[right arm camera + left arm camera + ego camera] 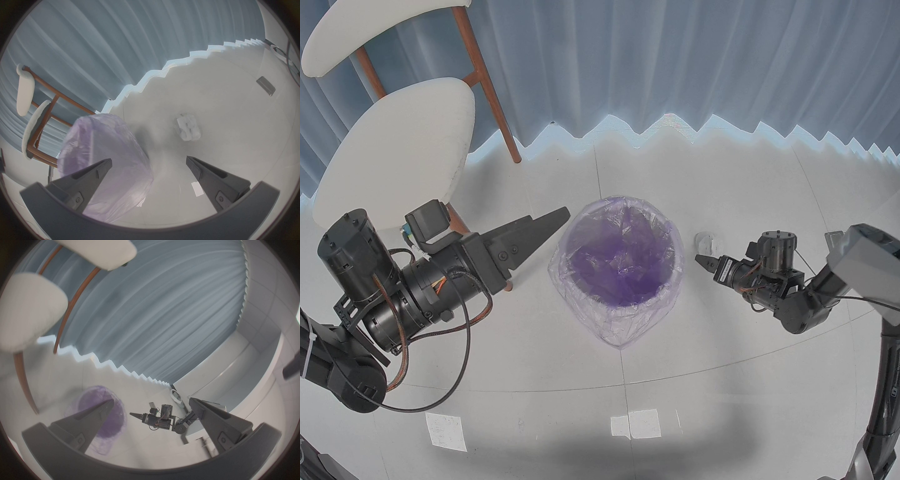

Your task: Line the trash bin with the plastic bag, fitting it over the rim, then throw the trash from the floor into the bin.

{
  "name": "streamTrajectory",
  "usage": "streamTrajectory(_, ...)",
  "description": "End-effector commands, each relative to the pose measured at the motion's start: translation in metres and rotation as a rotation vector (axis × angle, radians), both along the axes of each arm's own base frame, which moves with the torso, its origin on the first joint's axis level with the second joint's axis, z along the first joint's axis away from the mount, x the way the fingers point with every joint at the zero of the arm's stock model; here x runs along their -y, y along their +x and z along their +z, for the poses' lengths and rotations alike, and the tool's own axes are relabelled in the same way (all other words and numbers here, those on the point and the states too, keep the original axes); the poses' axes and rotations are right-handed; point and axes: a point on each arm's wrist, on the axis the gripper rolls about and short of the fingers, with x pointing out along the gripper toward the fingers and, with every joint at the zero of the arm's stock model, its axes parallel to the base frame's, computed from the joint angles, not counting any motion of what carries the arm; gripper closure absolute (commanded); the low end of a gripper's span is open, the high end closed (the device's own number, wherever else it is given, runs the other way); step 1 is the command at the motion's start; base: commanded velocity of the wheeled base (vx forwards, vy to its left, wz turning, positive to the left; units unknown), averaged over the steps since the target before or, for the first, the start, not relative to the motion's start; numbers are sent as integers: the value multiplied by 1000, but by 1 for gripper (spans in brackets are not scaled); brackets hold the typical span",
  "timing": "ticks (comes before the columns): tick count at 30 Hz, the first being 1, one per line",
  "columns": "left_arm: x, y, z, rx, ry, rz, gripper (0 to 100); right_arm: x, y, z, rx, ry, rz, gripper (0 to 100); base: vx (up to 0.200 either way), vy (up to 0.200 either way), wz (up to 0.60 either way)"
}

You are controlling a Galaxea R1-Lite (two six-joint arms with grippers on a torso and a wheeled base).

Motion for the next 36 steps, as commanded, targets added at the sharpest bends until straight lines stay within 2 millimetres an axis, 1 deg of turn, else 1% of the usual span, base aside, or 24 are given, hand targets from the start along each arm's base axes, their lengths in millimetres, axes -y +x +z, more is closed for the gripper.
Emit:
streamTrajectory(1, 18, 4, -2, -107, -77, -80, 0, -4, -44, 67, 36, 6, 24, 0, 0, 0, 0)
streamTrajectory(2, 18, 8, 8, -105, -127, -84, 0, -12, -54, 75, 32, 4, 43, 0, 0, 0, 0)
streamTrajectory(3, 18, 10, 11, -102, -142, -84, 0, -14, -57, 77, 30, 3, 46, 0, 0, 0, 0)
streamTrajectory(4, 17, 19, 17, -96, -174, -77, 0, -18, -63, 81, 27, 2, 57, 0, 0, 0, 0)
streamTrajectory(5, 19, 23, 16, -100, -191, -74, 0, -21, -66, 81, 15, 0, 63, 0, 0, 0, 0)
streamTrajectory(6, 20, 24, 15, -102, -199, -70, 0, -24, -67, 81, 7, -4, 70, 0, 0, 0, 0)
streamTrajectory(9, 21, 20, 8, -102, -217, -61, 0, -31, -68, 77, -46, -16, 77, 0, 0, 0, 0)
streamTrajectory(11, 25, 16, 7, -109, -217, -80, 0, -36, -66, 76, -68, -22, 85, 0, 0, 0, 0)
streamTrajectory(15, 25, 18, 7, -129, -209, -73, 0, -41, -51, 71, -104, -30, 91, 0, 0, 0, 0)
streamTrajectory(18, 22, 24, 2, -155, -181, -28, 0, -46, -33, 59, -144, -52, 74, 0, 0, 0, 0)
streamTrajectory(21, 18, 25, 3, -145, -187, -3, 0, -57, -23, 55, -146, -64, 76, 0, 0, 0, 0)
streamTrajectory(23, 18, 24, 4, -138, -188, 0, 0, -59, -20, 53, -151, -65, 78, 0, 0, 0, 0)
streamTrajectory(24, 18, 24, 8, -89, -185, 4, 0, -66, -13, 49, -169, -74, 85, 0, 0, 0, 0)
streamTrajectory(25, 18, 23, 8, -84, -185, 4, 0, -67, -13, 49, -172, -75, 85, 0, 0, 0, 0)
streamTrajectory(26, 17, 23, 10, -17, -160, 14, 0, -74, -9, 48, -196, -87, 88, 0, 0, 0, 0)
streamTrajectory(28, 17, 23, 10, 55, -93, 45, 0, -80, -2, 45, -223, -99, 84, 0, 0, 0, 0)
streamTrajectory(29, 17, 23, 9, 63, -85, 48, 0, -81, -1, 45, -223, -99, 83, 0, 0, 0, 0)
streamTrajectory(31, 15, 25, 8, 138, -11, 92, 0, -87, 6, 39, -232, -108, 79, 0, 0, 0, 0)
streamTrajectory(32, 14, 26, 7, 147, 0, 101, 0, -88, 8, 37, -233, -110, 78, 0, 0, 0, 0)
streamTrajectory(33, 11, 28, 8, 174, 23, 132, 0, -91, 11, 31, -241, -120, 70, 0, 0, 0, 0)
streamTrajectory(36, 11, 30, 7, 168, 31, 145, 0, -101, 12, 19, -258, -136, 75, 0, 0, 0, 0)
